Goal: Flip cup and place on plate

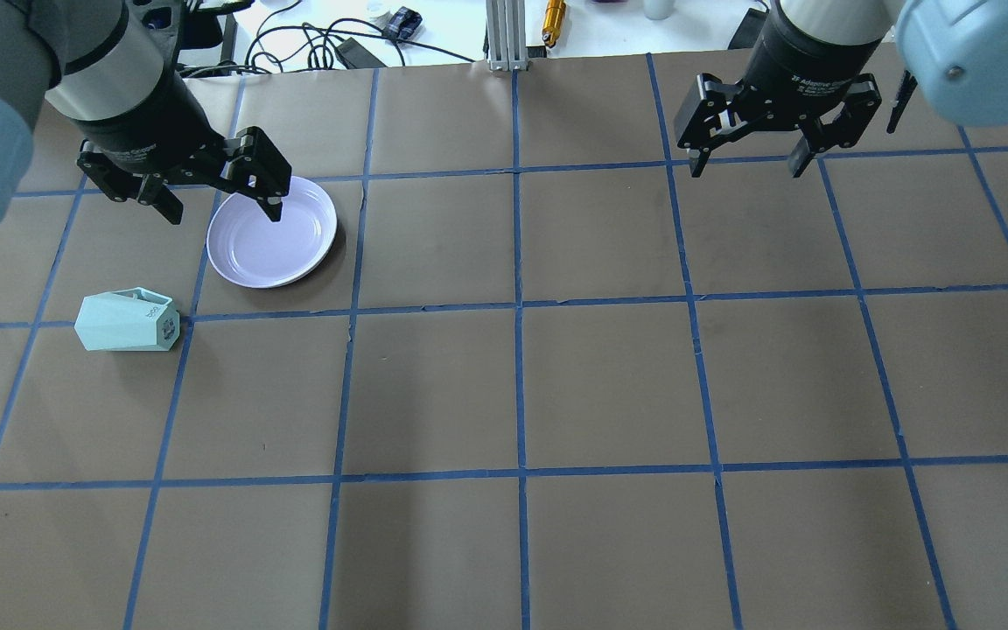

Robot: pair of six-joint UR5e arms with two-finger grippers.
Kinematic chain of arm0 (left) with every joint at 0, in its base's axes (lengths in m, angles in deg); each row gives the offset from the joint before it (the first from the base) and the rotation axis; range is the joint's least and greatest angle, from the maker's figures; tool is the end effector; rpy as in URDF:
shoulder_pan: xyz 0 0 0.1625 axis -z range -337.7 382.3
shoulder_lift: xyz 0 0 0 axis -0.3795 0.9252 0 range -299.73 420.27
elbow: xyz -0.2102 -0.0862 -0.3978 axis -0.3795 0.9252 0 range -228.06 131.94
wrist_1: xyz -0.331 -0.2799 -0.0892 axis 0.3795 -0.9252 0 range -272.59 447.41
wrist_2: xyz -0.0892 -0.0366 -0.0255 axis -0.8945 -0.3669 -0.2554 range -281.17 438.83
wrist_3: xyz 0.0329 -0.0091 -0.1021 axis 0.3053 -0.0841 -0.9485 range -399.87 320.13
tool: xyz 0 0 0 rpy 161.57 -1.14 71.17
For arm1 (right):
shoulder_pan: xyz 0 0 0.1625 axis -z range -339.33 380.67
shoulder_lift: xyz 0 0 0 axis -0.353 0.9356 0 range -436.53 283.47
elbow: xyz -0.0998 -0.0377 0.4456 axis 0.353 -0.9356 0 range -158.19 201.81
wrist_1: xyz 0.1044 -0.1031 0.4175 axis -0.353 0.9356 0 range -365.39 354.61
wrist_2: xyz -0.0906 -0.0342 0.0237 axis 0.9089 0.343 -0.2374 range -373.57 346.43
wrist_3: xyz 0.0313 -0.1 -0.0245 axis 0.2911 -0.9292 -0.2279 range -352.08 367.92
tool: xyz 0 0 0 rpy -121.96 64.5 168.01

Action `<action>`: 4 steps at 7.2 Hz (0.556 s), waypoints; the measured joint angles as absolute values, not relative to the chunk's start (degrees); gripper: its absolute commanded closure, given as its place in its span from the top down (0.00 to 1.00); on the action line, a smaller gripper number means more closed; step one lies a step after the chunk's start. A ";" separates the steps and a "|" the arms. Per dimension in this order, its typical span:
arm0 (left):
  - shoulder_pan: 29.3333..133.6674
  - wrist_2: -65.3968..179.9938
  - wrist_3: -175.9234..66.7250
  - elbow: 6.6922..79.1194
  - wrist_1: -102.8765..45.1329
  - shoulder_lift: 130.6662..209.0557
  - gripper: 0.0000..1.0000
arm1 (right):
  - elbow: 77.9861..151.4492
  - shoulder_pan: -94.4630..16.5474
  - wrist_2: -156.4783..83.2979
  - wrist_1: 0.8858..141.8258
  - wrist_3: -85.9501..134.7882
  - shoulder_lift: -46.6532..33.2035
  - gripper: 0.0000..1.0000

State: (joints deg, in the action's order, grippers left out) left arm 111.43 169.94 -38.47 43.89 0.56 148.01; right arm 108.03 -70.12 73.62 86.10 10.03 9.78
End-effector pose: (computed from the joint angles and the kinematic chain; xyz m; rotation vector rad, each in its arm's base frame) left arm -0.1234 -0.5119 0.5211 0.0132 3.1196 -0.0935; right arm 0.1463 -0.5521 0.5158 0.0344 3.0914 -0.0408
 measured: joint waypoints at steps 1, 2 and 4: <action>111.43 170.04 -38.46 43.84 0.55 147.98 1.00 | 108.03 -70.12 73.62 86.10 10.03 9.78 1.00; 111.43 170.13 -38.44 43.69 0.51 148.02 1.00 | 108.03 -70.12 73.62 86.10 10.03 9.78 1.00; 111.37 170.11 -38.38 43.56 0.49 148.12 1.00 | 108.03 -70.12 73.62 86.10 10.03 9.78 1.00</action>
